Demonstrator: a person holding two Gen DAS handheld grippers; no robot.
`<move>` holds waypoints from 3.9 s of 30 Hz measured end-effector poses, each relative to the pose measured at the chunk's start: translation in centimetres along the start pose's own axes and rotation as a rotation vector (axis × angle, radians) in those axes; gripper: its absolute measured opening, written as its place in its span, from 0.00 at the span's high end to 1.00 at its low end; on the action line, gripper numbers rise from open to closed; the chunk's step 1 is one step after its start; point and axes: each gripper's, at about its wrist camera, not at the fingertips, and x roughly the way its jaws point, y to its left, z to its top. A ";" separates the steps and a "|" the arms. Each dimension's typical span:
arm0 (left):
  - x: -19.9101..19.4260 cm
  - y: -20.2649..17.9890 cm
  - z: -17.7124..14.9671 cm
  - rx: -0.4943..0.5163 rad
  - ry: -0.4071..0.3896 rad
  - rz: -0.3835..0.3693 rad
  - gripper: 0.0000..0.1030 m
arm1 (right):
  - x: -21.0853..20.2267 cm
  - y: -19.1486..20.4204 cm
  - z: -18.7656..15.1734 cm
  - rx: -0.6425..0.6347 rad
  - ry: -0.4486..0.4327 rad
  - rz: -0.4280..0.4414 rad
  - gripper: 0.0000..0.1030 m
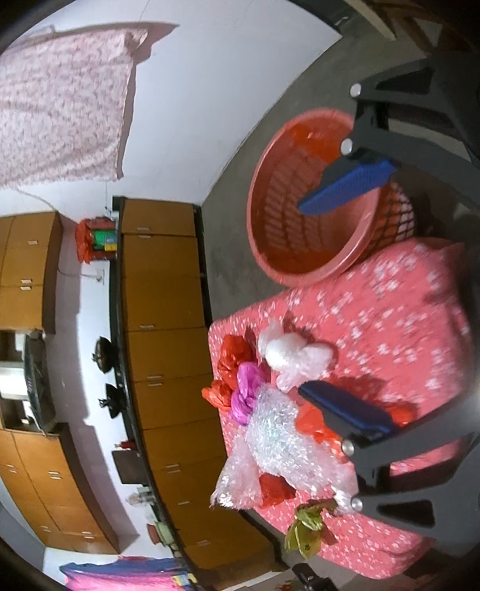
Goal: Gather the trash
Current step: 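Grasp the green bag with the left tool while the right tool grasps the white bag, then carry both bags over the orange basket and open both tools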
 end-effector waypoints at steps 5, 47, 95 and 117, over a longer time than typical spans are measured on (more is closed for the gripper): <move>4.0 -0.8 0.1 0.000 0.058 -0.004 0.10 | 5.6 1.9 1.6 0.002 0.069 0.049 0.30; 14.9 1.6 0.6 0.002 0.282 -0.043 0.67 | 17.0 4.8 0.7 -0.017 0.312 0.130 0.69; 5.9 -36.5 0.5 0.478 0.252 -0.739 0.67 | 8.7 -20.8 2.4 0.199 0.141 -0.129 0.69; 6.7 -37.9 -0.4 0.470 0.306 -0.702 0.44 | 8.6 -22.9 1.7 0.262 0.118 -0.110 0.49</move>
